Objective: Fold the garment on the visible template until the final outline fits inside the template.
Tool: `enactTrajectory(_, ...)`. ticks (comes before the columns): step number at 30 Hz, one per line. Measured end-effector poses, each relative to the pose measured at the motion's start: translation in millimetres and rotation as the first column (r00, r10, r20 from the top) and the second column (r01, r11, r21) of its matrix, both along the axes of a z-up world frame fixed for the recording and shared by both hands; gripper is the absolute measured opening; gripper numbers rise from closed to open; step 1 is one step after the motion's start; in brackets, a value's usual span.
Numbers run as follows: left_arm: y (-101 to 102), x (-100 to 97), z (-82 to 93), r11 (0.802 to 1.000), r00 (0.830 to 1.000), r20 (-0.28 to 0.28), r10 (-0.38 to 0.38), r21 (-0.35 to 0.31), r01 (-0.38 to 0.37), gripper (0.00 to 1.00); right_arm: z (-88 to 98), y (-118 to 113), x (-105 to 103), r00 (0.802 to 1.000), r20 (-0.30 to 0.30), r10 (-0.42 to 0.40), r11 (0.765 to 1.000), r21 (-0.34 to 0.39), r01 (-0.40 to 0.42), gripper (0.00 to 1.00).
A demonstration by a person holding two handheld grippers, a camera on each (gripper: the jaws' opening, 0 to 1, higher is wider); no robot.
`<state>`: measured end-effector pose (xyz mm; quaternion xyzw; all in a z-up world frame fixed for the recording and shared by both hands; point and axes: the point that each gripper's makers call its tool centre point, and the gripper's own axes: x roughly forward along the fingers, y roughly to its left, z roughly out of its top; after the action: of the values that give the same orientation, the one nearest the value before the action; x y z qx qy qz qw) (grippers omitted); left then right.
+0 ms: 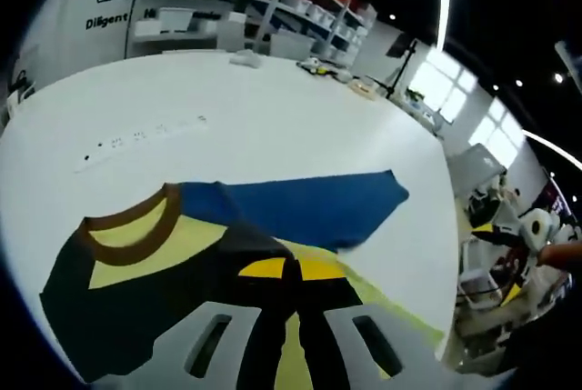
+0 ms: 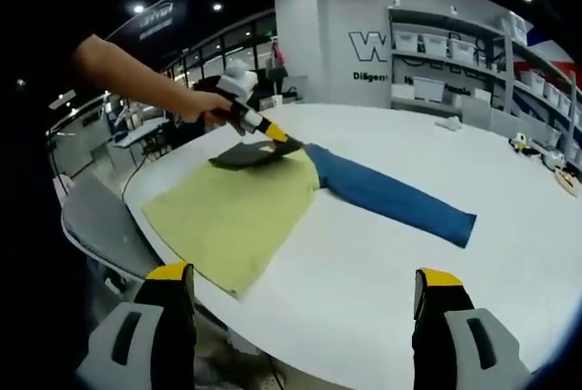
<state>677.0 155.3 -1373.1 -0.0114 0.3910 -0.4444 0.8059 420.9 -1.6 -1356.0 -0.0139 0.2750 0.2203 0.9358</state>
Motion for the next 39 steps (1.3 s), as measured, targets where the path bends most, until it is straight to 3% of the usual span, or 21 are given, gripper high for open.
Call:
enactTrajectory(4,-4.4,0.0,-9.8,0.999,1.000,0.020,-0.022,0.028,0.022,0.00,-2.8,-3.1,-0.9,1.000,-0.011,0.007,1.000,-0.009,-0.007,0.99)
enactTrajectory(13,-11.6,-11.0,-32.8,0.994,0.997,0.005,-0.074,0.076,0.073,0.00,-6.3,-9.1,2.5,1.000,-0.024,0.002,1.000,-0.006,-0.002,0.99)
enactTrajectory(18,-14.7,-11.0,-31.8,0.994,0.995,0.025,-0.094,0.061,0.093,0.04,-7.1,-9.4,6.6,1.000,-0.027,0.003,1.000,-0.001,-0.003,0.99)
enactTrajectory(21,-16.8,-11.3,-27.7,0.990,0.988,0.074,-0.135,0.059,0.131,0.09,-7.2,-8.1,10.2,1.000,-0.027,0.004,1.000,0.004,-0.004,0.99)
enactTrajectory(31,-4.2,-10.9,-25.8,0.987,0.985,0.084,-0.149,0.075,0.143,0.15,-3.2,-4.3,27.1,1.000,-0.008,0.014,1.000,0.000,-0.014,0.99)
enactTrajectory(35,0.9,-8.7,-22.9,0.987,0.982,0.114,-0.150,0.078,0.141,0.26,-2.6,-6.7,31.4,1.000,-0.002,0.022,1.000,-0.019,-0.022,0.99)
enactTrajectory(39,3.3,-9.6,-18.9,0.986,0.977,0.140,-0.162,0.072,0.153,0.30,0.6,-14.0,38.4,1.000,0.017,0.023,0.998,-0.053,-0.022,0.90)
